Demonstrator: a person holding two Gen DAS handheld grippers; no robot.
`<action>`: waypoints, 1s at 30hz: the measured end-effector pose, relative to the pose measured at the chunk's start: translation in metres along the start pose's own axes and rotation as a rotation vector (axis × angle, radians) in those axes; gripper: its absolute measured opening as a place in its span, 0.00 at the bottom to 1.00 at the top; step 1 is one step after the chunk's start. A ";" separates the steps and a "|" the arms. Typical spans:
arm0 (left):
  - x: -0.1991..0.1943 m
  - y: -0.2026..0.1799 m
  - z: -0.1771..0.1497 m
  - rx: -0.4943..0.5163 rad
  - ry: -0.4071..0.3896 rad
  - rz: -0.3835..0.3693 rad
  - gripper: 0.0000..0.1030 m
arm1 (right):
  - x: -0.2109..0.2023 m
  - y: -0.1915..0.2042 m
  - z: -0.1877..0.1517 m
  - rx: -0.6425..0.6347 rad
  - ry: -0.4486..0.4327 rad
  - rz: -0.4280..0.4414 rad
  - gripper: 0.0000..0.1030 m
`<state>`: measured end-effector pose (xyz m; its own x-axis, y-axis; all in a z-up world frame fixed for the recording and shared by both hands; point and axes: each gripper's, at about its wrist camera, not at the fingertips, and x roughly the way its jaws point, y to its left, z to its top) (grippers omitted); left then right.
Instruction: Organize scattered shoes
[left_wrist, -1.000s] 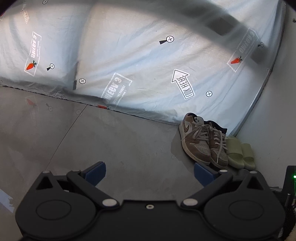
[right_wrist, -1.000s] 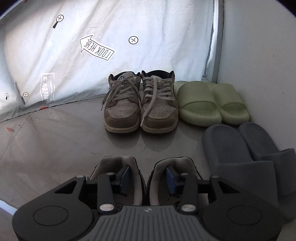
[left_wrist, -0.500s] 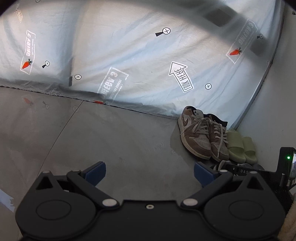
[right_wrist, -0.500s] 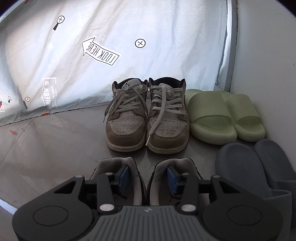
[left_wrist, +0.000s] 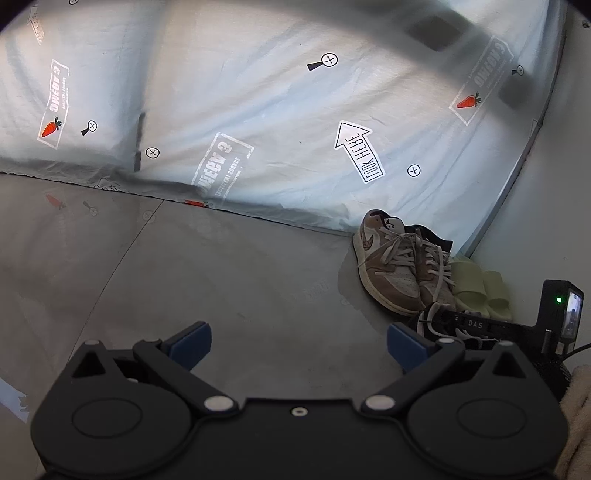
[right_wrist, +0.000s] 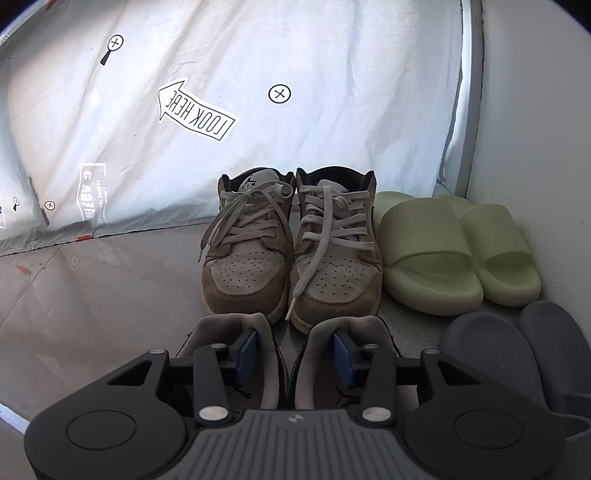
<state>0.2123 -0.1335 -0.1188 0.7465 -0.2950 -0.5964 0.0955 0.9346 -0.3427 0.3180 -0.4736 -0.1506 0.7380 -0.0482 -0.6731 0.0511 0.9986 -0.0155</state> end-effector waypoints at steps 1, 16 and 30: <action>-0.001 0.000 0.000 0.001 -0.002 -0.001 0.99 | 0.001 0.000 0.001 0.002 -0.001 0.001 0.45; -0.016 -0.001 0.002 0.009 -0.083 -0.008 0.99 | -0.014 -0.006 -0.002 0.063 0.005 -0.041 0.69; -0.077 0.009 0.000 0.005 -0.079 0.110 0.99 | -0.115 0.003 -0.033 0.137 -0.079 -0.104 1.00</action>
<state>0.1556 -0.1022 -0.0764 0.8023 -0.1744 -0.5709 0.0135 0.9614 -0.2747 0.2116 -0.4639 -0.0978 0.7741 -0.1579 -0.6131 0.2170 0.9759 0.0227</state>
